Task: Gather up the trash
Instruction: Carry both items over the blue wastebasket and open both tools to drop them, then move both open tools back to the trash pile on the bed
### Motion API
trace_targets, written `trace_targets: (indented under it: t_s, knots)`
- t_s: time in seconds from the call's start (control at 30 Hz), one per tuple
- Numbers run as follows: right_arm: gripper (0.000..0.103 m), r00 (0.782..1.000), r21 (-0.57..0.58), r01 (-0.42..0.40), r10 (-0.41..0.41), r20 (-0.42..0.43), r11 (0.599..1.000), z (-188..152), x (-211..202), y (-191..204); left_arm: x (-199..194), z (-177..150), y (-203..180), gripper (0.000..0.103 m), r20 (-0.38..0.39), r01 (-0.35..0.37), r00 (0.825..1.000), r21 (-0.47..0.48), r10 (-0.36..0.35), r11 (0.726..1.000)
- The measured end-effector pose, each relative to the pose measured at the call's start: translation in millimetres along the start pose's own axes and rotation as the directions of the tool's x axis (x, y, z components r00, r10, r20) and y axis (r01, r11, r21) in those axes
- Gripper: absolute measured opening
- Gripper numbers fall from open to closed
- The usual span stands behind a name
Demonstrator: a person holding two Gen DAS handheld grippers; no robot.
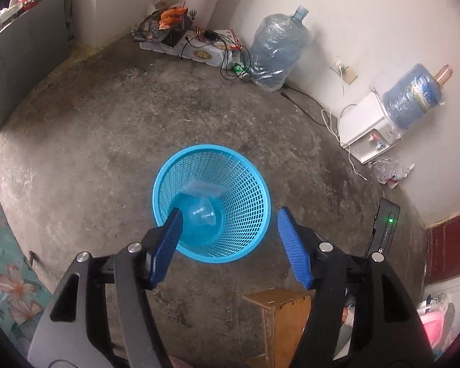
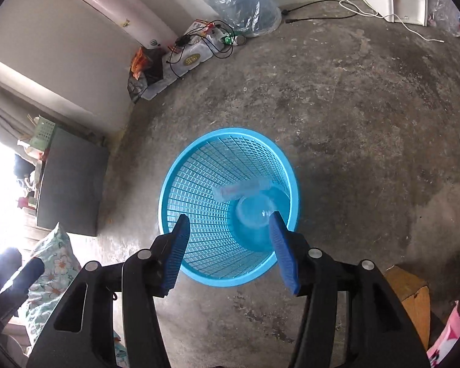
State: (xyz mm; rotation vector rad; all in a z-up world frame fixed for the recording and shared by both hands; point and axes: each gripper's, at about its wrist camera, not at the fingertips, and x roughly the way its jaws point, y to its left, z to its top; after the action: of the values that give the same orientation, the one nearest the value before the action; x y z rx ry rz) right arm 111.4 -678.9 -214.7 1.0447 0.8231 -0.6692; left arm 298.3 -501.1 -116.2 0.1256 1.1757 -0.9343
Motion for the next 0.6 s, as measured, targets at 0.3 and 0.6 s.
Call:
trace_targets:
  t_s: [0.3, 0.6]
  knots:
    - [0.071, 0.988, -0.313, -0.023, 0.07, 0.138, 0.949, -38, -110, 58, -195, -46, 7, 0.069, 0.259, 0.033, 0.964, 0.12, -0.063, 0.992]
    - [0.087, 0.931, -0.594, -0.207, 0.343, 0.124, 0.777, -110, -223, 155, -373, -197, 50, 0.08, 0.481, -0.138, 0.87, 0.022, 0.11, 0.99]
